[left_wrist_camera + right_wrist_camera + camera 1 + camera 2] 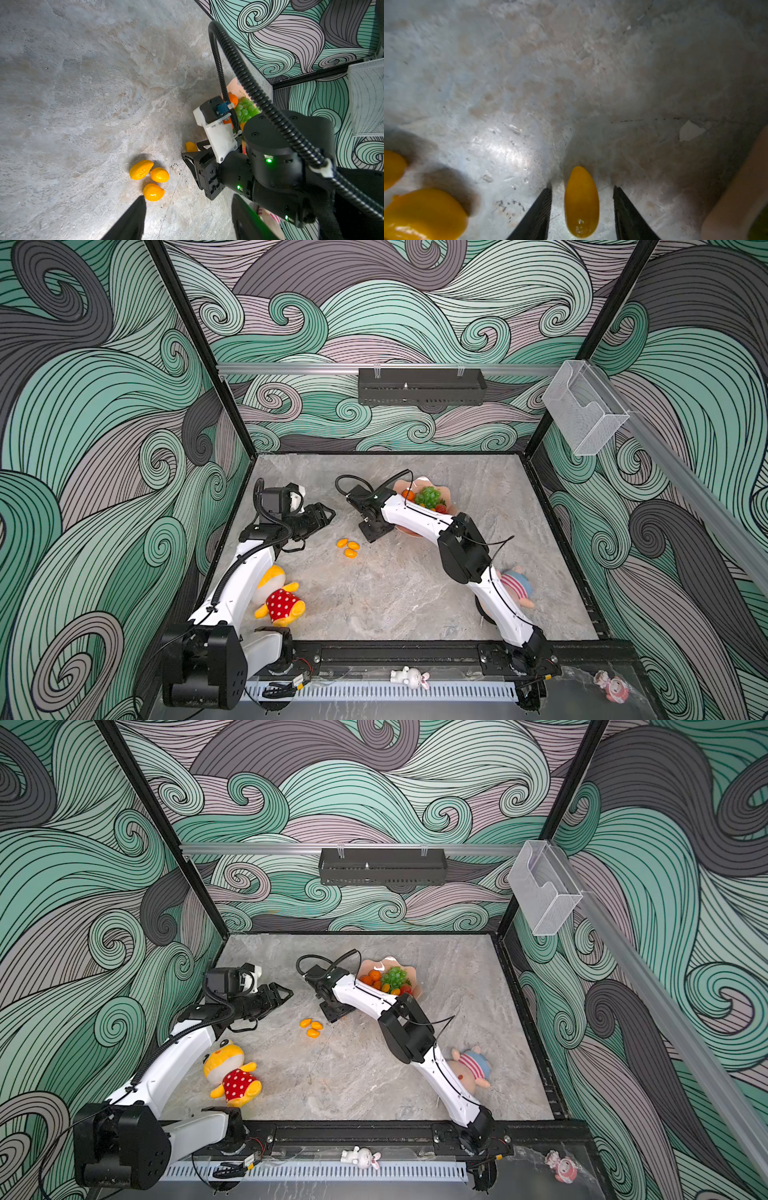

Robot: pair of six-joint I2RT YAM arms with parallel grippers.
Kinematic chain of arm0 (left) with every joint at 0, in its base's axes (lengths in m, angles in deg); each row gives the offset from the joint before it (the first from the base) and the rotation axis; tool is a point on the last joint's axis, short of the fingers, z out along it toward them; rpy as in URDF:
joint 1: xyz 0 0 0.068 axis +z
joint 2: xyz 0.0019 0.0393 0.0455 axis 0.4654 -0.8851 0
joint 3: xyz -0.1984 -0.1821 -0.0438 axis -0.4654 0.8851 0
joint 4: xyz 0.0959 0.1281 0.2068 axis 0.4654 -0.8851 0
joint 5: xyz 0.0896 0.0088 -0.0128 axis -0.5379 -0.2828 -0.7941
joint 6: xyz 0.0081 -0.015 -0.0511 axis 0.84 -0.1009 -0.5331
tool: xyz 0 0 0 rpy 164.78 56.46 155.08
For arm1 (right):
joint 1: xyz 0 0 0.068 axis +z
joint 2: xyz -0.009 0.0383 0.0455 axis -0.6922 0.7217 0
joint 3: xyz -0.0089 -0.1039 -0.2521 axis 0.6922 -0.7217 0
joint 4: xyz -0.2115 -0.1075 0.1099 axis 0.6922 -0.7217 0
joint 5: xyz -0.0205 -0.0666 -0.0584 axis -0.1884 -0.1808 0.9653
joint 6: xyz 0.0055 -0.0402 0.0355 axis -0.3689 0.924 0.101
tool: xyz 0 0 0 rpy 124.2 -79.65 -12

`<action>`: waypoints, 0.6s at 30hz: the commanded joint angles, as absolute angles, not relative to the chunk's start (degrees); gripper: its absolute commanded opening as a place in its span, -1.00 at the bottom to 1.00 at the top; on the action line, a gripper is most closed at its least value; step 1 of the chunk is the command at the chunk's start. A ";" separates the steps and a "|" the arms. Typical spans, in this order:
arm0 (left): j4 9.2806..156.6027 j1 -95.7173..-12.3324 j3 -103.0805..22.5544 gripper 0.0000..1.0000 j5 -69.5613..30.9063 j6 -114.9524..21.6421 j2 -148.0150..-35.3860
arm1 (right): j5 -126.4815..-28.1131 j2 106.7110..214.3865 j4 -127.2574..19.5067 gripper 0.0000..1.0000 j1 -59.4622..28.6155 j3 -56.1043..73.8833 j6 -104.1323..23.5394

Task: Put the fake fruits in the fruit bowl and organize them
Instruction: 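Lower the right gripper over the lone yellow kumquat nearest the bowl, then close the right gripper on the yellow kumquat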

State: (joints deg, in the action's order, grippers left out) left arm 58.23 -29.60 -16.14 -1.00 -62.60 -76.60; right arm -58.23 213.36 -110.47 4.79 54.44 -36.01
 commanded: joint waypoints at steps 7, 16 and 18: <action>58.55 -29.13 -17.93 0.35 0.22 -61.69 -77.06 | -58.48 214.14 -111.97 -0.20 4.18 55.47 -35.43; 58.58 -29.14 -17.89 0.35 0.19 -61.69 -77.10 | -59.08 214.05 -111.94 -0.40 4.00 55.12 -35.43; 58.64 -29.12 -17.92 0.35 0.30 -61.69 -77.14 | -59.05 213.96 -111.90 -0.43 4.01 55.19 -35.43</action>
